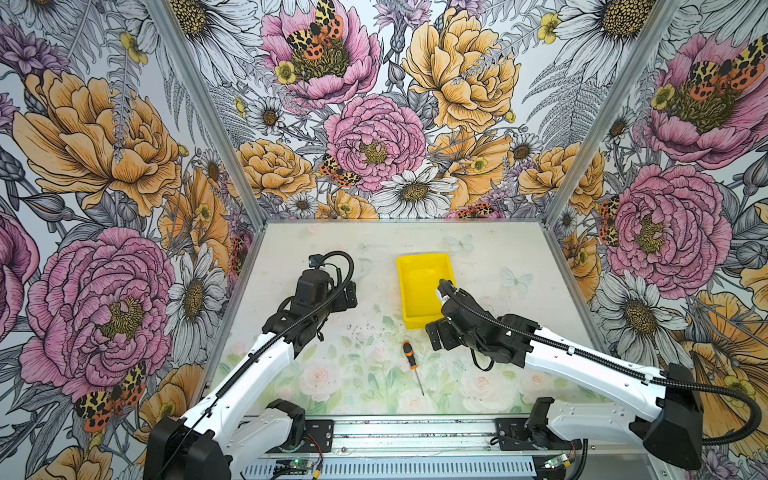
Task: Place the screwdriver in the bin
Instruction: 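Move the right gripper toward the screwdriver while the left arm lifts slightly, then lower the right gripper and close it on the orange-black screwdriver handle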
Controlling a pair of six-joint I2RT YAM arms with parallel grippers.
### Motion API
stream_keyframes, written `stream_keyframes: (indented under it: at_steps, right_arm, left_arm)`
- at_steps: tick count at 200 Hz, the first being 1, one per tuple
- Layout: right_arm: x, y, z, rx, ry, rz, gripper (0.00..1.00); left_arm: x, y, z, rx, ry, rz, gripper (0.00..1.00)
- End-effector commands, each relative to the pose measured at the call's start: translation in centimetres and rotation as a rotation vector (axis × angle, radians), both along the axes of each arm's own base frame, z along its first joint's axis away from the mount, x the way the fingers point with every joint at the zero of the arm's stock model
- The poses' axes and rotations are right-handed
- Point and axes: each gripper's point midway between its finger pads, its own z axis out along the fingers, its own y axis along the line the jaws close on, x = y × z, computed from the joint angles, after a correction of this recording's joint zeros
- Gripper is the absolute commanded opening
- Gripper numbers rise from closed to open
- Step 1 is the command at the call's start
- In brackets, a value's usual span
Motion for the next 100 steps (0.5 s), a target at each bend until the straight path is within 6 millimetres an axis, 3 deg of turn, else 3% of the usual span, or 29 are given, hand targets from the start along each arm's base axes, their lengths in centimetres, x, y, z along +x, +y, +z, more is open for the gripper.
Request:
stream_keyframes:
  at_steps: [1, 51, 100]
  right_arm:
    - [-0.7, 0.7, -0.8, 0.002, 0.053, -0.004, 0.99]
    - [-1.8, 3.4, -4.4, -0.011, 0.108, 0.079, 0.99]
    - [-1.9, 7.3, -6.7, -0.041, 0.153, 0.207, 0.98]
  left_arm:
    - [-2.8, 0.0, -2.6, -0.003, 0.102, 0.045, 0.98]
    - [-6.0, 0.3, -2.4, -0.055, 0.165, 0.091, 0.99]
    - [-5.4, 2.5, -3.6, -0.039, 0.18, 0.209, 0.99]
